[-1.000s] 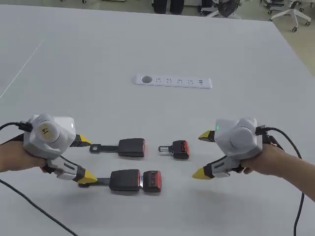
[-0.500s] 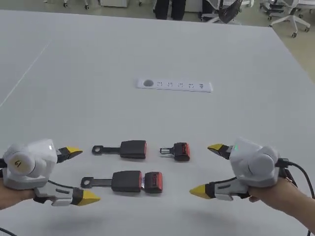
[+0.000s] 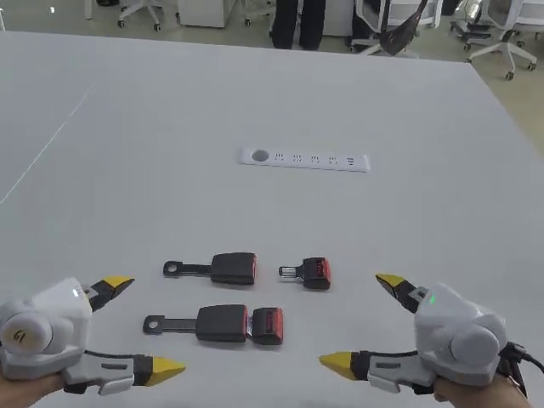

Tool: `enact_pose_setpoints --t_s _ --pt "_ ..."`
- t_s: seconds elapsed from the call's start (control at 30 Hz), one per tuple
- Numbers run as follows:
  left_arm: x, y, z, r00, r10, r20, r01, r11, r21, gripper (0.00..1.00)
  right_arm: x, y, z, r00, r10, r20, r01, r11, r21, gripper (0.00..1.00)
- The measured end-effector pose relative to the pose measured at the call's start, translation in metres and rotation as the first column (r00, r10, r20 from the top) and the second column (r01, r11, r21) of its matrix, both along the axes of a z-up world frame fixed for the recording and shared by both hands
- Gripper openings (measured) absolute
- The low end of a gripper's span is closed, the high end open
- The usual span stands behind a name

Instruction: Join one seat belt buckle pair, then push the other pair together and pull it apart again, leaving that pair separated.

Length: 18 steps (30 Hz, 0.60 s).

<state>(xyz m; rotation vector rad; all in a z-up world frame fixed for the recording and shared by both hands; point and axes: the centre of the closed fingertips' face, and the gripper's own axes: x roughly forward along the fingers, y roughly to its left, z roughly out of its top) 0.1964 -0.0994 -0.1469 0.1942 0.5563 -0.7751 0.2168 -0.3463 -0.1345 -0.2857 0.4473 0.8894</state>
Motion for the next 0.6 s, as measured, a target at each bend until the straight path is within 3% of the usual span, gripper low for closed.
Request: enact_pose_setpoints --t_s 0.17,0.6 --pt "-0.003 0.003 -0.003 1.0 0.001 -0.007 -0.001 1.0 -0.008 1.0 -0.007 -0.002 -0.003 1.0 -0.014 -0.014 0.014 1.0 0.012 0.99" --pt "-0.007 -0.002 0.002 1.0 0.007 -0.006 -0.008 0.999 -0.031 1.0 -0.012 -0.012 -0.01 0.999 -0.035 -0.031 0.035 0.999 -0.004 1.0"
